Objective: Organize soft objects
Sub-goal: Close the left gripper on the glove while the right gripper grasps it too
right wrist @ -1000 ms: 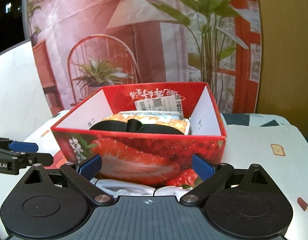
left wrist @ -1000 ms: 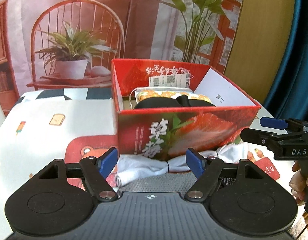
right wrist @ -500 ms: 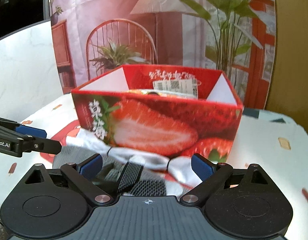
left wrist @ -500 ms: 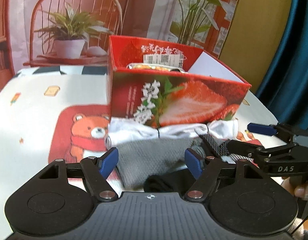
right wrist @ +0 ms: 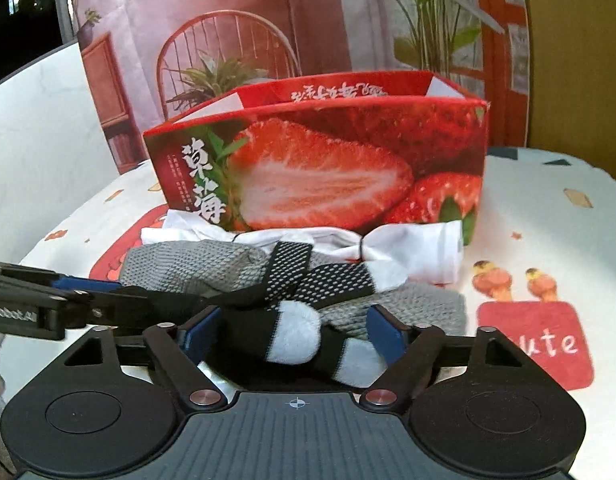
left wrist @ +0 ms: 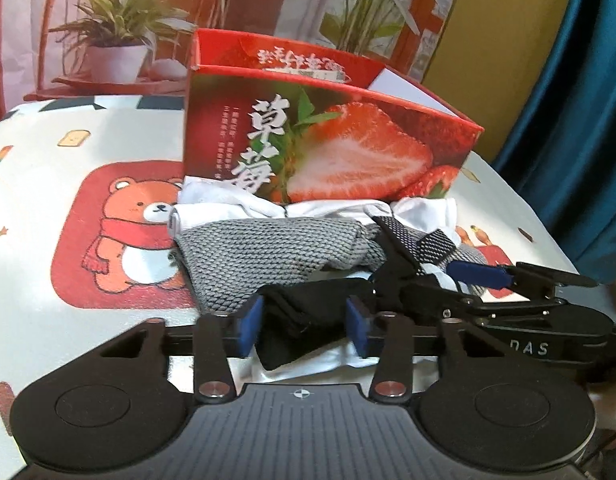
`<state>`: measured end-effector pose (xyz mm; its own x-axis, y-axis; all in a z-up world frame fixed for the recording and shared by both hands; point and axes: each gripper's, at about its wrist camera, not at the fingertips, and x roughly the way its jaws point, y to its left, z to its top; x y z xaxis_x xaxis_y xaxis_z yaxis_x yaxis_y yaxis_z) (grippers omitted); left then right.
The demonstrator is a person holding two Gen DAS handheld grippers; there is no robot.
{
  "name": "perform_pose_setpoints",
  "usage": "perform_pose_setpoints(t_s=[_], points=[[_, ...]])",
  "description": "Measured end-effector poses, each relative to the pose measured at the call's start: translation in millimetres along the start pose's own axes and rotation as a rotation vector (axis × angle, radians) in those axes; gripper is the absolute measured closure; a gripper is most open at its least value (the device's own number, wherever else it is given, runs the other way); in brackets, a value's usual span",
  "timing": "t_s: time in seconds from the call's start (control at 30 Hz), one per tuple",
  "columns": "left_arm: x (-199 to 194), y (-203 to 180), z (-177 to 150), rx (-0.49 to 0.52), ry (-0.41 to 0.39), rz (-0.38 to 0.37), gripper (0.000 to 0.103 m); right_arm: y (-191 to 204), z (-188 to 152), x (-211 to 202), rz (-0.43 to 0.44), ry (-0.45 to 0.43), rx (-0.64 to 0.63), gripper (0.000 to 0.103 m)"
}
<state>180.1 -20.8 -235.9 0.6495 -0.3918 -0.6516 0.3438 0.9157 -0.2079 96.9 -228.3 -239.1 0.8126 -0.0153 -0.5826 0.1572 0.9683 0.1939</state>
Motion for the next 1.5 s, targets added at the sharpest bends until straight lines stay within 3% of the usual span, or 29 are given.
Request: perform_pose_setpoints(t_s=[0.03, 0.13, 0.37, 0.6, 0.87, 1.13, 1.5], points=[[-0.3, 0.6, -0.9, 0.003, -0.005, 0.004, 0.073, 1.8, -0.1, 1.3, 0.003, 0.002, -0.002, 0.030], [-1.1, 1.8, -2.2, 0.003, -0.018, 0.014, 0.079, 7.1, 0.2, 3.6, 0.007, 0.005, -0.020, 0.031], [3.2, 4.9, -7.8, -0.009, -0.015, 0.021, 0.080, 6.7, -2.2, 5.1, 0.015, 0.004, -0.017, 0.032], [9.5, 8.1, -6.7, -0.027, -0.004, 0.017, 0.080, -1.7, -8.8, 1.1, 0.033, -0.001, 0.026, 0.047], [10.3, 7.4, -7.2, -0.019, -0.004, 0.019, 0.080, -8.3, -10.1, 7.4, 0.055, 0.011, 0.063, 0.047], [-2.3, 4.8, -5.9, 0.003, -0.042, 0.016, 0.086, 5.9, -4.6, 0.9, 0.083, 0.014, 0.013, 0.079], [-22.9, 1.7, 0.4, 0.011, -0.126, 0.023, 0.086, 15.5, 8.1, -13.5, 0.097, -0.043, 0.003, 0.082]])
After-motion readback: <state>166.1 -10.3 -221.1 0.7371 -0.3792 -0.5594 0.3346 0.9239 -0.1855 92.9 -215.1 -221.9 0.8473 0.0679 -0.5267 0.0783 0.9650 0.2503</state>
